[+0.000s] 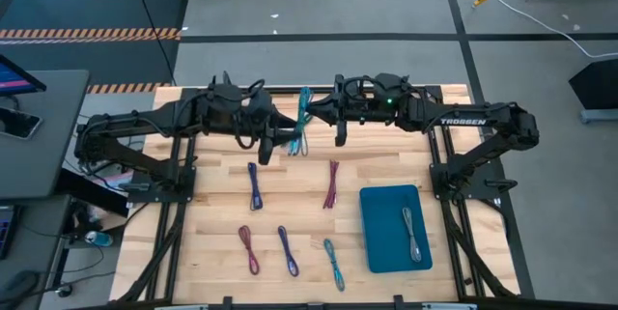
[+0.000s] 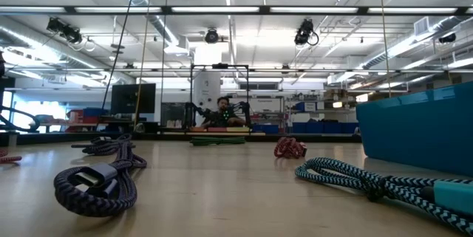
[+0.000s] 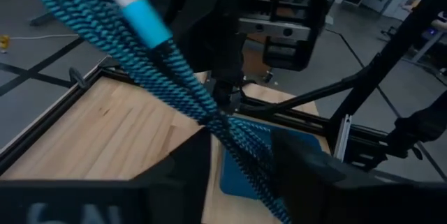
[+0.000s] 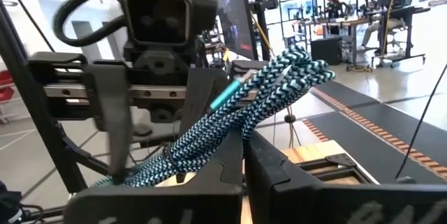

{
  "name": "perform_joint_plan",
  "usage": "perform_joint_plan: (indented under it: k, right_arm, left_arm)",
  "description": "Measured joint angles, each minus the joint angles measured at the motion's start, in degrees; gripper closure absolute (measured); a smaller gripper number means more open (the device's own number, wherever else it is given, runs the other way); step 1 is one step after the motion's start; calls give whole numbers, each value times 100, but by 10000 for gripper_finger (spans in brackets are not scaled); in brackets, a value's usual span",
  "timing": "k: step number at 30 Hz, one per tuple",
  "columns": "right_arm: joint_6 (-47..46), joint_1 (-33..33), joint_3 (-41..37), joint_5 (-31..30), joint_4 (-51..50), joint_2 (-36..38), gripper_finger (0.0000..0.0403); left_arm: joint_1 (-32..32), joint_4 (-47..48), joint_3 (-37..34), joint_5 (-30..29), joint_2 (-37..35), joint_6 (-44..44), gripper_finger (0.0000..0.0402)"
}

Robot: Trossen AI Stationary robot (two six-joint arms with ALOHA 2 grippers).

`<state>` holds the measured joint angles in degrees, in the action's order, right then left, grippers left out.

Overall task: Pick and place USB-C Cables
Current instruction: Put the top blue charger cable into the blue bin

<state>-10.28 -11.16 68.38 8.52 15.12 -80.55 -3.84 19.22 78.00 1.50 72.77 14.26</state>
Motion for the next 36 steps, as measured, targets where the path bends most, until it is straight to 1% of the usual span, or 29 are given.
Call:
perform_joint_plan:
  k: [6,10,15,19,26,31,36]
  right_arm:
    - [0,-93,-2,-10,-64,-2,400]
    - [72,-218,-2,17,-199,-2,400]
    - [269,-451,-24,-31,-666,-36,400]
    - [407,-712,-20,-175,-929,-14,400]
    - [458,-1120,-17,40,-1772,29,400]
    - [333,-1214,-17,297,-3085,329,400]
    - [-181,-946,-15,312,-4816,872,400]
  left_arm:
    - [0,-87,2,-26,-2,2,156]
    - [-4,-87,2,-81,-2,-35,129]
    - [-2,-205,41,-56,-35,-93,128]
    - [1,-54,33,46,-20,-76,134]
    - [-2,95,28,43,-22,-68,136]
    - [-8,576,24,39,-18,-251,136]
    - [-11,821,22,26,-2,-272,136]
